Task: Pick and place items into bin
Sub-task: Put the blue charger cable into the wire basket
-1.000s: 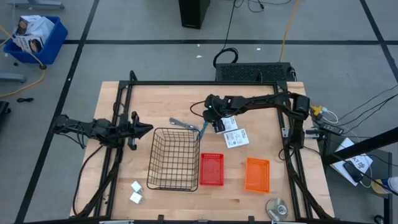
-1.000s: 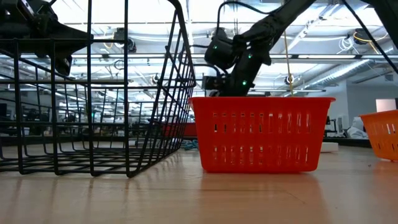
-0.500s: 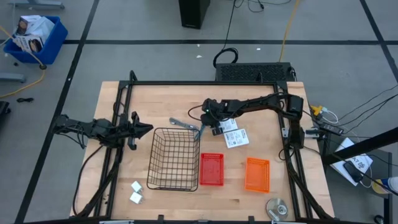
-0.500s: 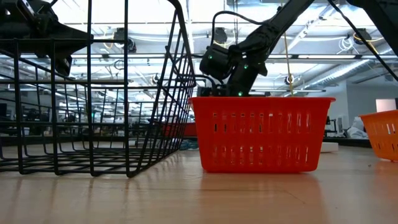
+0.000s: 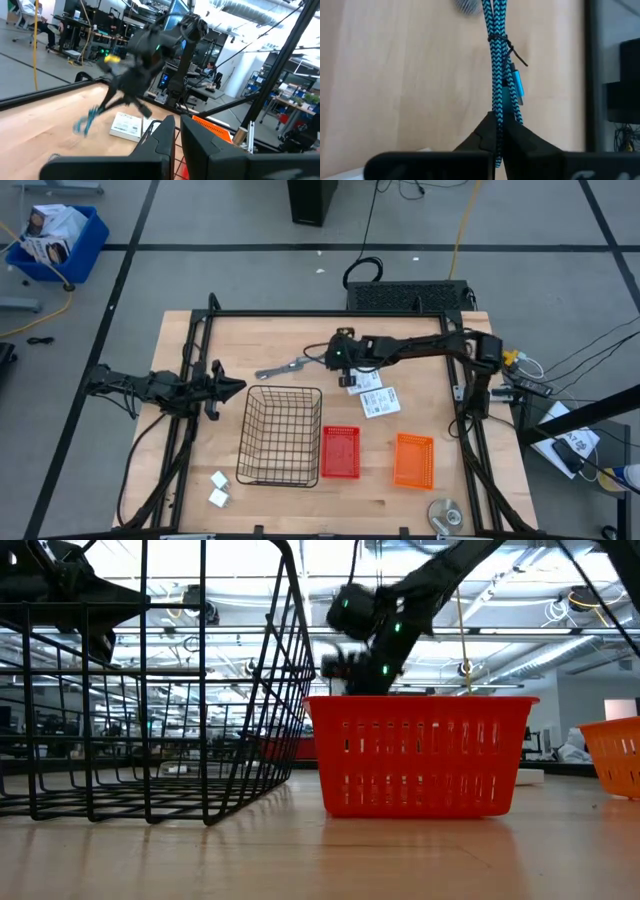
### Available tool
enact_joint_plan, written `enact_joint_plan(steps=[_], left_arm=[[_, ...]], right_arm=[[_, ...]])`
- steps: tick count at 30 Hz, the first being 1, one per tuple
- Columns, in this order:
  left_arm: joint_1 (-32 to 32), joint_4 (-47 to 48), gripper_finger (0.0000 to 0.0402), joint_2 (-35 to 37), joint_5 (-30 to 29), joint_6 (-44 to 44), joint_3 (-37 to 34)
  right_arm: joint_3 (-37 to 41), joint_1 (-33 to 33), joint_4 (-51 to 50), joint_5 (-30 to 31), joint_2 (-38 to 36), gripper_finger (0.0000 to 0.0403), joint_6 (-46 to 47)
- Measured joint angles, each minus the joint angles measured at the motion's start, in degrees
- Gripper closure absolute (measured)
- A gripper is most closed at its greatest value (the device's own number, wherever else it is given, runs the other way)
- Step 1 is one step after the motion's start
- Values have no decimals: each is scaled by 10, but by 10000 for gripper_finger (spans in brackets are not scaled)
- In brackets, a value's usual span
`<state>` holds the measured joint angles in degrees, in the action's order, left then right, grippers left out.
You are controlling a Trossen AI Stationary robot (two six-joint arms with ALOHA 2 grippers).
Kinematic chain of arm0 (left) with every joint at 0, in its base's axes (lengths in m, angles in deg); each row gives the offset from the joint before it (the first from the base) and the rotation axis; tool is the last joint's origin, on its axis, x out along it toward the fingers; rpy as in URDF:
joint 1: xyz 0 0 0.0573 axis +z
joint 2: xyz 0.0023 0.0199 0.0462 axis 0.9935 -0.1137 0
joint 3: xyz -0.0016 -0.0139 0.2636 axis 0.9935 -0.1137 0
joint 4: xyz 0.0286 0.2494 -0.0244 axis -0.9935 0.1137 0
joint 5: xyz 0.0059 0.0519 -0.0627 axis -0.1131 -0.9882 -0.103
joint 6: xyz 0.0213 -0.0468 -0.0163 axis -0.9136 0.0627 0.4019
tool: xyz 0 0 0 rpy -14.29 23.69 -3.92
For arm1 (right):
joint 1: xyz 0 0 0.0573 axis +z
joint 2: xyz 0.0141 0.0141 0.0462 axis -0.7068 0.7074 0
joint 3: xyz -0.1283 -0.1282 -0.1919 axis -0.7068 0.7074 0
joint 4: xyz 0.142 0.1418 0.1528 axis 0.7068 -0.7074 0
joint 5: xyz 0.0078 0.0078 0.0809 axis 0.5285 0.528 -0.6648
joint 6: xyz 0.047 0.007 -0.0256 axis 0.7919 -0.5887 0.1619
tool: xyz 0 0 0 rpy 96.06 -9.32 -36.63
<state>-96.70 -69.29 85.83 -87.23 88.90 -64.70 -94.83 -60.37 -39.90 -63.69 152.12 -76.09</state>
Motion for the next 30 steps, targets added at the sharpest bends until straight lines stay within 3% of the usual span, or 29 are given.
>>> enact_joint_plan(steps=[6, 12, 20, 30], left_arm=[[0, 0, 369, 0, 0, 9, 0], [0, -1, 369, 0, 0, 19, 0], [0, -32, 369, 0, 0, 16, 0], [0, -42, 369, 0, 0, 16, 0]], right_arm=[[-1, 19, 4, -2, -102, 399, 57], [-1, 121, 25, -21, -151, 400, 94], [-1, 241, 117, -28, -134, 401, 188], [-1, 261, 241, -82, -29, 401, 275]])
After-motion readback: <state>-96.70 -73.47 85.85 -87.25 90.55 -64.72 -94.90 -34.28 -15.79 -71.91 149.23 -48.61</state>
